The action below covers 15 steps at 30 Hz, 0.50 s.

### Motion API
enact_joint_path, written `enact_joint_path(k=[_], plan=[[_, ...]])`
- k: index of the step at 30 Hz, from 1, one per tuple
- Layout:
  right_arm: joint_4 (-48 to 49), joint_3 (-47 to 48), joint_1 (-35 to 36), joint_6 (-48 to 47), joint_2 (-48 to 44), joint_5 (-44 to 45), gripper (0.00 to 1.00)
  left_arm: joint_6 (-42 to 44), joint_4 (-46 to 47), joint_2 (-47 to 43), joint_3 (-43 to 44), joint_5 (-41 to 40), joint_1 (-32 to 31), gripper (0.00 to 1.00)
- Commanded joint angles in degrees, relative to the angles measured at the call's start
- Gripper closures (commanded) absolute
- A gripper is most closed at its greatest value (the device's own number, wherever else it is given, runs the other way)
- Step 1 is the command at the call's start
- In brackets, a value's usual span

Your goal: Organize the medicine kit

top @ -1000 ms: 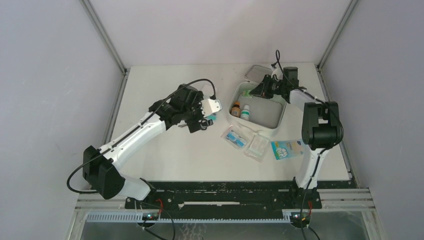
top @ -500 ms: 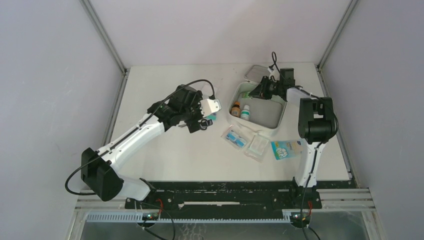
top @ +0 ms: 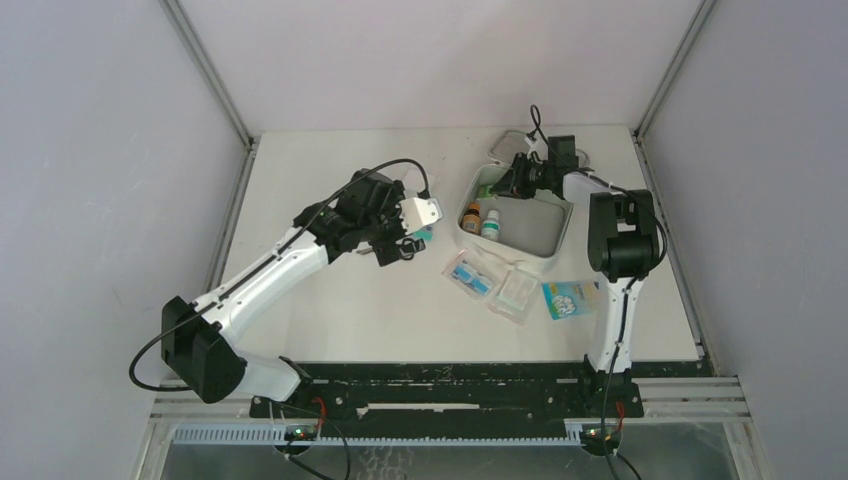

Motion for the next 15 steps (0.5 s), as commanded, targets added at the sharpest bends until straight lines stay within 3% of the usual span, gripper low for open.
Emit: enact_joint_path(k=[1, 10, 15], plan=[[-0.2, 2.4, 0.6, -1.0, 0.3, 1.8, 0.78, -1.0, 1.6, -2.5, -1.3, -0.3, 0.2, 0.0], [-2.4, 3.2, 1.1, -1.3, 1.2, 5.0, 0.75, -0.8, 2.2, -2.8, -2.2, -0.8, 0.2, 0.0], [-4.2, 3.8, 1.0, -1.9, 1.2, 6.0, 0.69, -0.8, 3.3, -3.3, -2.9, -1.3, 0.2, 0.0]])
